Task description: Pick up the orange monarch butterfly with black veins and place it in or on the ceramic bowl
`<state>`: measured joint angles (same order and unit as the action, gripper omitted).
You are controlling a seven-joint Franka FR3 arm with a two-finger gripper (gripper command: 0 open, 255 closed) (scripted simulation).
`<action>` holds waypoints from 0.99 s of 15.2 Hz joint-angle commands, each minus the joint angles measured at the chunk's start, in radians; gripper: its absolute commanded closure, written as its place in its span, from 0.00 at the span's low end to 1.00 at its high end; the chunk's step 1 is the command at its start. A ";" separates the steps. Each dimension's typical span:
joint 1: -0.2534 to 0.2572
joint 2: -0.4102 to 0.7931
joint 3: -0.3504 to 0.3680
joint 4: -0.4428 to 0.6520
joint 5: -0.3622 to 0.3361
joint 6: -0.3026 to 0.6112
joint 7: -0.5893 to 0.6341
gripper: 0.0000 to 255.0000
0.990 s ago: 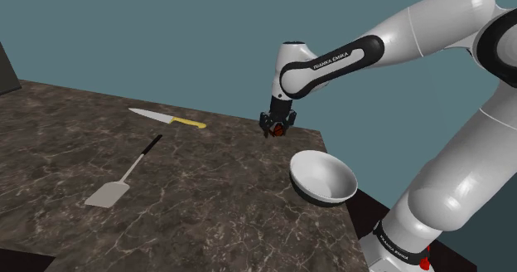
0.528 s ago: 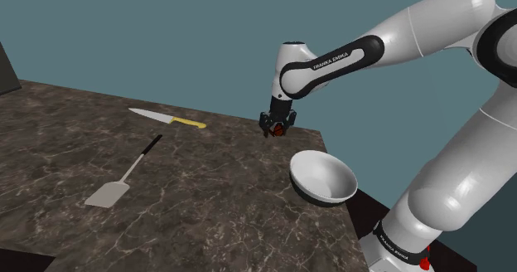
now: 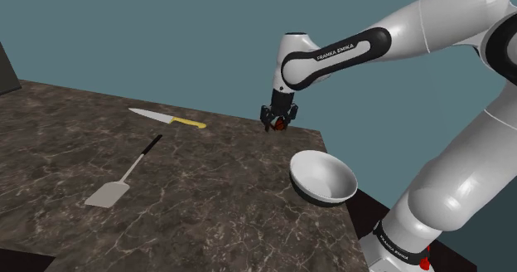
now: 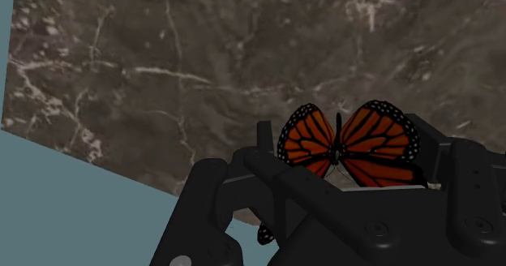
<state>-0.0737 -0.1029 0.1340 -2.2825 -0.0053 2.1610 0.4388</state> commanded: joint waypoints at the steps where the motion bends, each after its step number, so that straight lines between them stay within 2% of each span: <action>1: 0.000 -0.014 -0.001 0.012 0.002 -0.027 -0.003 1.00; 15: 0.000 -0.078 -0.005 0.139 0.011 -0.217 -0.012 1.00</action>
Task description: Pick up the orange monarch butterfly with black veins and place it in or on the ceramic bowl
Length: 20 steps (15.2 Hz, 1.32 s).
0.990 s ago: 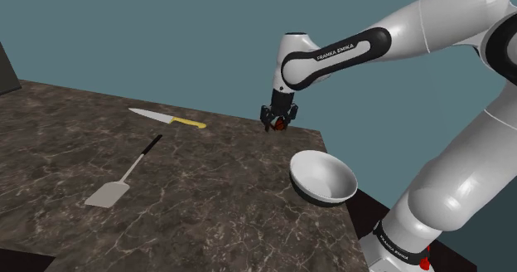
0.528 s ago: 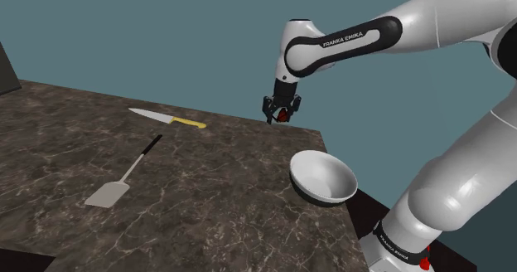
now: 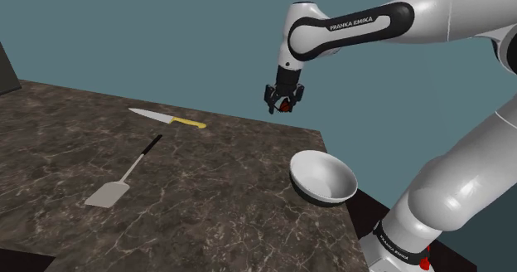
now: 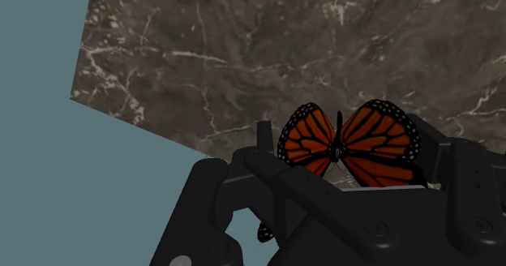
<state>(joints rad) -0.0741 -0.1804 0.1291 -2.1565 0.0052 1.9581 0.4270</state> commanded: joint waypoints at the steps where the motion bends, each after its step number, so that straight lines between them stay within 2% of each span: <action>1: 0.000 -0.003 0.000 0.024 0.000 -0.027 0.000 1.00; 8: -0.001 -0.017 -0.002 0.103 0.002 -0.120 -0.003 1.00; 14: 0.036 -0.233 0.029 -0.108 0.043 -0.124 0.043 1.00; 20: 0.089 -0.450 0.068 -0.279 0.097 -0.167 0.099 1.00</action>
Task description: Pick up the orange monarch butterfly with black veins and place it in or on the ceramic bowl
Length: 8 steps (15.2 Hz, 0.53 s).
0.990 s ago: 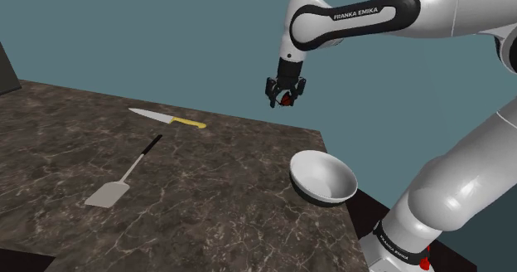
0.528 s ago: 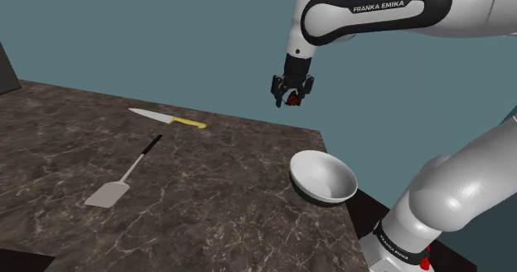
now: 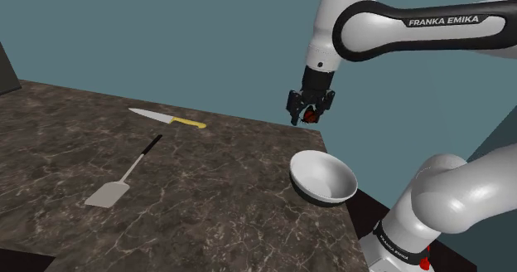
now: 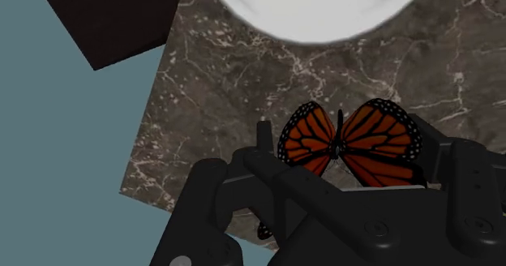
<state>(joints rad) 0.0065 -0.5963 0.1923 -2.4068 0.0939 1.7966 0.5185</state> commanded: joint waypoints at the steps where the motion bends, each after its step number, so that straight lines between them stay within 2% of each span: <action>1: 0.019 -0.070 0.013 -0.053 0.019 -0.017 0.019 1.00; 8: 0.108 -0.321 0.077 -0.192 0.107 -0.123 0.113 1.00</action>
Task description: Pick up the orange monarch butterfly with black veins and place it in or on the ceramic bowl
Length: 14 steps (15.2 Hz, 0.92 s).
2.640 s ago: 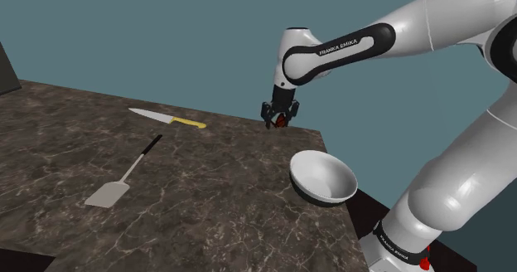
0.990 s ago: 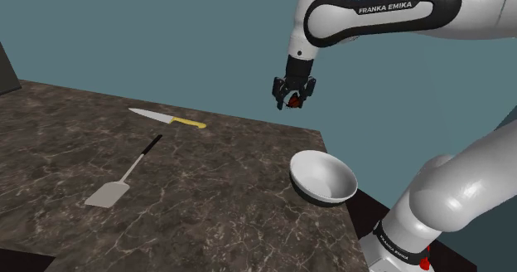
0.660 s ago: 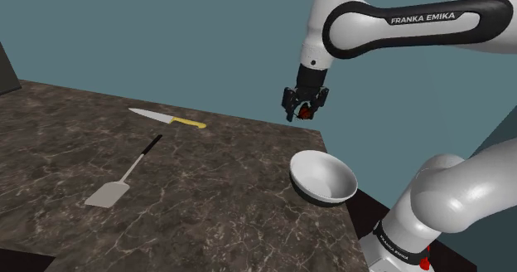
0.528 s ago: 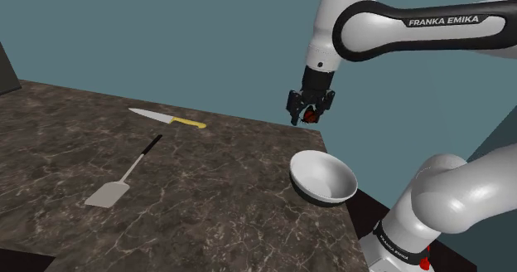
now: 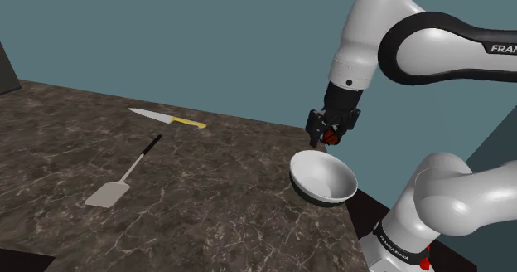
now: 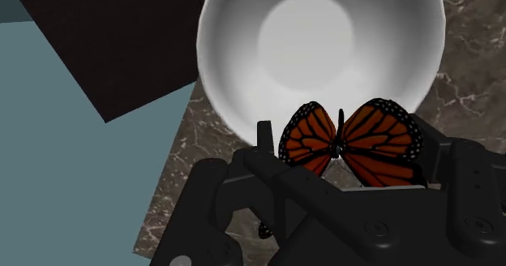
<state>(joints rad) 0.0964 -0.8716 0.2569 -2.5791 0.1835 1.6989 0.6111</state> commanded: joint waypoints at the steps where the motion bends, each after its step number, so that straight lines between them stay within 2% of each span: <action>1: 0.033 -0.080 0.024 -0.035 0.032 -0.044 0.036 1.00; 2: 0.047 -0.111 0.035 -0.047 0.046 -0.062 0.052 1.00; 14: 0.066 -0.117 0.072 -0.199 0.084 0.084 0.049 1.00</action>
<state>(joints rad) 0.1608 -0.9847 0.3279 -2.7695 0.2656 1.7770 0.6606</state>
